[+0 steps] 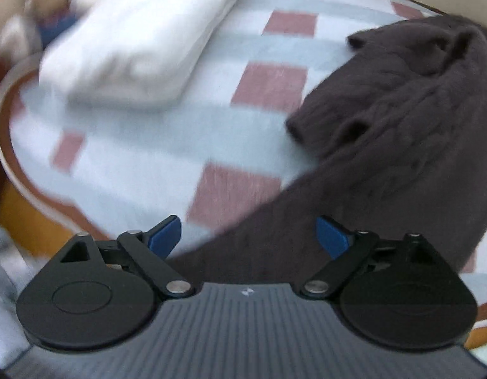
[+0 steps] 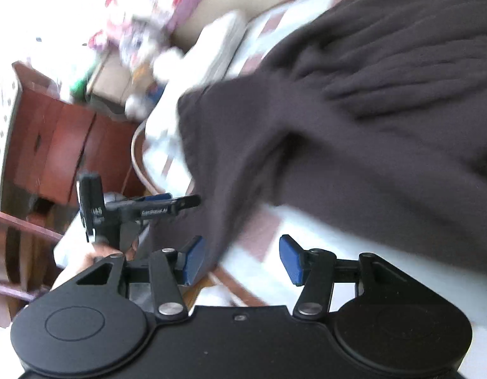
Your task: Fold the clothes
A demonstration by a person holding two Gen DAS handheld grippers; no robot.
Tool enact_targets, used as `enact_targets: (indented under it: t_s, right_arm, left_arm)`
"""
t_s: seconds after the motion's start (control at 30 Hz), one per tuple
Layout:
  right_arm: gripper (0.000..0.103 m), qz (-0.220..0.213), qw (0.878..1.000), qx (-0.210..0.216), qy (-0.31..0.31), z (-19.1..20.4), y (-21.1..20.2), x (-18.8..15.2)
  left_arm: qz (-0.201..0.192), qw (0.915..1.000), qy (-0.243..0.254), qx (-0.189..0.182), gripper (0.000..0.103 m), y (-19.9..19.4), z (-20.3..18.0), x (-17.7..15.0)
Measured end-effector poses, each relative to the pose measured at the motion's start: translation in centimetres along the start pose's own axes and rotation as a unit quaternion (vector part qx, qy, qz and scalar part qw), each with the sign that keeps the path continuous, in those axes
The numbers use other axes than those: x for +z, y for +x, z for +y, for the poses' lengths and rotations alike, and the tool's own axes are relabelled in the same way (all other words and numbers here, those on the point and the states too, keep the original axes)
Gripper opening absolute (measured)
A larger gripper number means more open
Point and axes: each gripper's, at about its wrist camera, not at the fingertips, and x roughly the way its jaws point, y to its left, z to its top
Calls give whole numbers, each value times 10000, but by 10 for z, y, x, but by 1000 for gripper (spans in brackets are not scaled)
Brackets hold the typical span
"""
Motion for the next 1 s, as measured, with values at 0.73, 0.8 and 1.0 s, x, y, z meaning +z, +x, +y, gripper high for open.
enact_targets:
  t_s: [0.73,0.8,1.0]
  right_arm:
    - [10,-953,9833,1193,-991,67,-18,-7]
    - [10,-786,9790,1117,-1512,77,-64,-1]
    - [10,-453,9522,369,-2999,90,-182,32]
  left_arm:
    - [-597,9722,509,-2207,10,-118,-86,-48]
    - [-776,9533,412,-2890,10,-143,-98,-50]
    - [-1078,8873,506,-4456,13,-197,-150,-43]
